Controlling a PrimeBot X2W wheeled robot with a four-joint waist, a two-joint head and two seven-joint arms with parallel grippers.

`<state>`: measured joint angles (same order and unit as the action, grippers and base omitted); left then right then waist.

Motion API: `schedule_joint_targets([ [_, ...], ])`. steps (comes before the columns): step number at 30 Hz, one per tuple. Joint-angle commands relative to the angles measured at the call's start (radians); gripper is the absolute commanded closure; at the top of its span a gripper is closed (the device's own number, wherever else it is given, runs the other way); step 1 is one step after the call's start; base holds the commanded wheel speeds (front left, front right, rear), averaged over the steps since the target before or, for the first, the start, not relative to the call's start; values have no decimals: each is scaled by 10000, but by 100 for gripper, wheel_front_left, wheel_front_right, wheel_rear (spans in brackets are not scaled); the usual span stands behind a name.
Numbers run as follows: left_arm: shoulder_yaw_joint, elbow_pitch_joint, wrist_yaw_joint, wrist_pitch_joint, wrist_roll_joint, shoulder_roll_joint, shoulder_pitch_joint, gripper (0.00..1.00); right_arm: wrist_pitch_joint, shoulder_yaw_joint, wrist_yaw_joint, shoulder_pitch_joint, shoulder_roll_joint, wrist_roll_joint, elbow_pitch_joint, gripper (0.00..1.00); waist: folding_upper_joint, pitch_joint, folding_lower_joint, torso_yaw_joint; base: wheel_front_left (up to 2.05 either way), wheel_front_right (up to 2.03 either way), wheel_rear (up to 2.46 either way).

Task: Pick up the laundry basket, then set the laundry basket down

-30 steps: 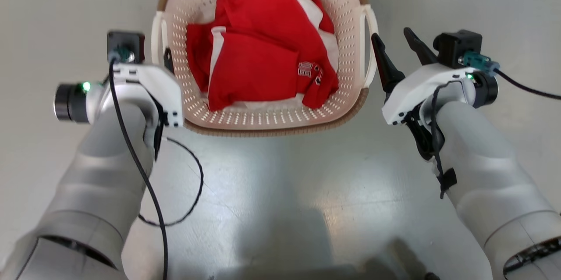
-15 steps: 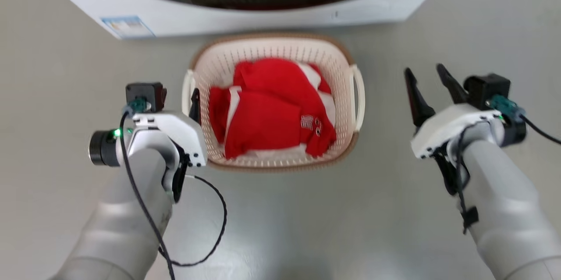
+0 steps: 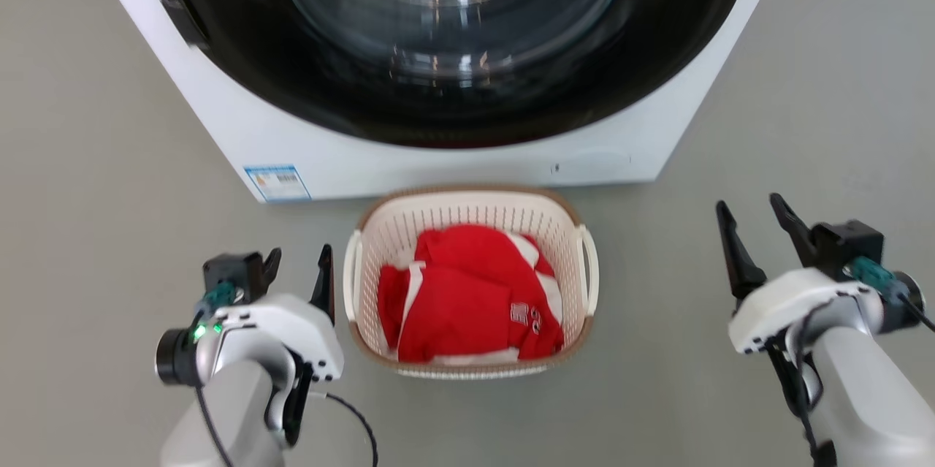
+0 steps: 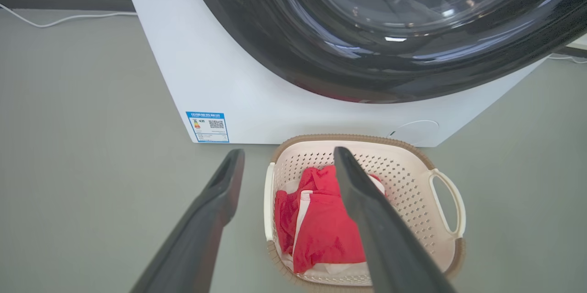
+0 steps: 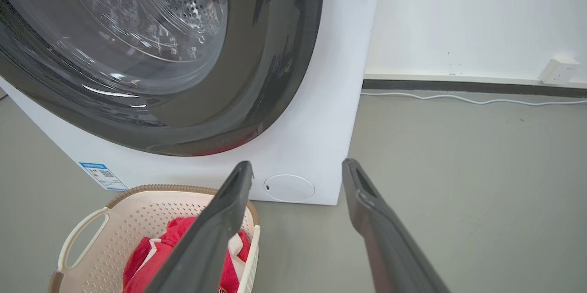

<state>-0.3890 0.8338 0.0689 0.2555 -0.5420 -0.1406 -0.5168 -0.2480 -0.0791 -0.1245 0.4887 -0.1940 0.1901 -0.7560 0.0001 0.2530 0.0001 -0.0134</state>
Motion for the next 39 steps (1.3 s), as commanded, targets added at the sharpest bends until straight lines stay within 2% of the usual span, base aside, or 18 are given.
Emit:
schedule_joint_targets([
  [1, 367, -283, -51, 62, 100, -332, 103, 0, -137, -150, -62, -187, -108, -143, 330, 0, -1, -510, -1, 39, 0, 0, 0],
  [10, 1425, -1798, -288, 62, 807, -491, 1740, 0, -137, 174, -62, -1677, -353, -304, 1911, 0, -1, -1610, -1, -145, 0, 0, 0],
  [21, 2457, -3258, -406, 62, 1146, -571, 3523, 0, -137, 623, -62, -3373, -419, -279, 3142, 0, -1, -2570, -1, -199, 0, 0, 0],
  [35, 3303, -4747, -136, 62, 1381, -380, 4986, 0, -137, 1268, -62, -4648, -95, -355, 4095, 0, -1, -3100, -1, -299, 0, 0, 0],
  [36, 2942, -4462, -206, -1, 1289, -227, 5278, 100, 4, 1441, 2, -4755, 70, -269, 3807, 100, -1, -3098, 0, -310, 0, 0, 0],
  [39, 2873, -4114, -211, -11, 1267, -66, 5442, 100, 23, 1390, 11, -4962, 262, -257, 3480, 100, -1, -3103, -1, -314, 0, 0, 0],
])
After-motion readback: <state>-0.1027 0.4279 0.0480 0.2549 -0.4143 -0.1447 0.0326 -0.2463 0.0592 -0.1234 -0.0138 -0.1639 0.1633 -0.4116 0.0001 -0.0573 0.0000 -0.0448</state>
